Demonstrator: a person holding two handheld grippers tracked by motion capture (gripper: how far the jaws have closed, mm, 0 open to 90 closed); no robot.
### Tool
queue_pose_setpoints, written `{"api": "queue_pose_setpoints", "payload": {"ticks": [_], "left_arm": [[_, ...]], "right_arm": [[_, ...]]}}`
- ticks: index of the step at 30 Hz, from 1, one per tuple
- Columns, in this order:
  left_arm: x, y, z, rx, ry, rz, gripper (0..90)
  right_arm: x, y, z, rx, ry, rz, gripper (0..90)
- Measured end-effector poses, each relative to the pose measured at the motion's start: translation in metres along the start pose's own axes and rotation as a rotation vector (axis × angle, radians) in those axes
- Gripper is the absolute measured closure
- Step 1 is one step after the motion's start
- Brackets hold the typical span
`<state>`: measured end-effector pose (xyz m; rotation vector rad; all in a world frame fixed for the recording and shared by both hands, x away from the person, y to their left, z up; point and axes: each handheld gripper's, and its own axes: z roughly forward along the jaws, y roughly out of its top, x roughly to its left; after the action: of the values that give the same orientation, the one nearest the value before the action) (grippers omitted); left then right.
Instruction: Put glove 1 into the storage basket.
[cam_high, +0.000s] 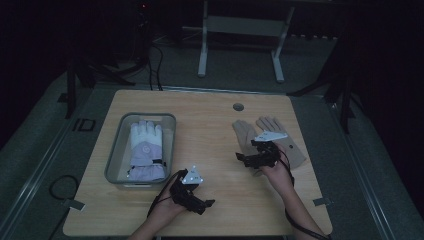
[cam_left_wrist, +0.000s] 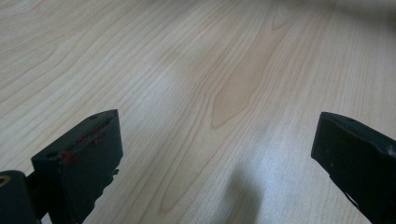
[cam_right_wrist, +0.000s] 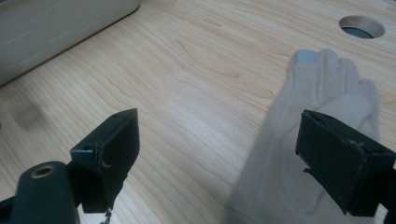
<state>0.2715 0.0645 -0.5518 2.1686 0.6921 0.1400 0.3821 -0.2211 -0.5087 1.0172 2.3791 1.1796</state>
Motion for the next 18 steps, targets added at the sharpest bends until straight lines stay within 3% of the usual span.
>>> {"api": "queue_pose_setpoints", "payload": {"ticks": [6,8,18], "left_arm": [[-0.003,-0.002,0.000,-0.030,0.022,0.022,2.0],[-0.004,-0.003,0.000,-0.031,0.019,0.013,2.0],[-0.004,-0.006,0.001,-0.038,0.010,-0.011,2.0]], "right_arm": [[-0.013,-0.010,-0.012,-0.053,-0.013,0.041,11.9],[-0.018,-0.013,-0.016,-0.068,-0.023,0.061,10.7],[-0.030,-0.022,-0.025,-0.070,-0.062,0.087,10.7]]}}
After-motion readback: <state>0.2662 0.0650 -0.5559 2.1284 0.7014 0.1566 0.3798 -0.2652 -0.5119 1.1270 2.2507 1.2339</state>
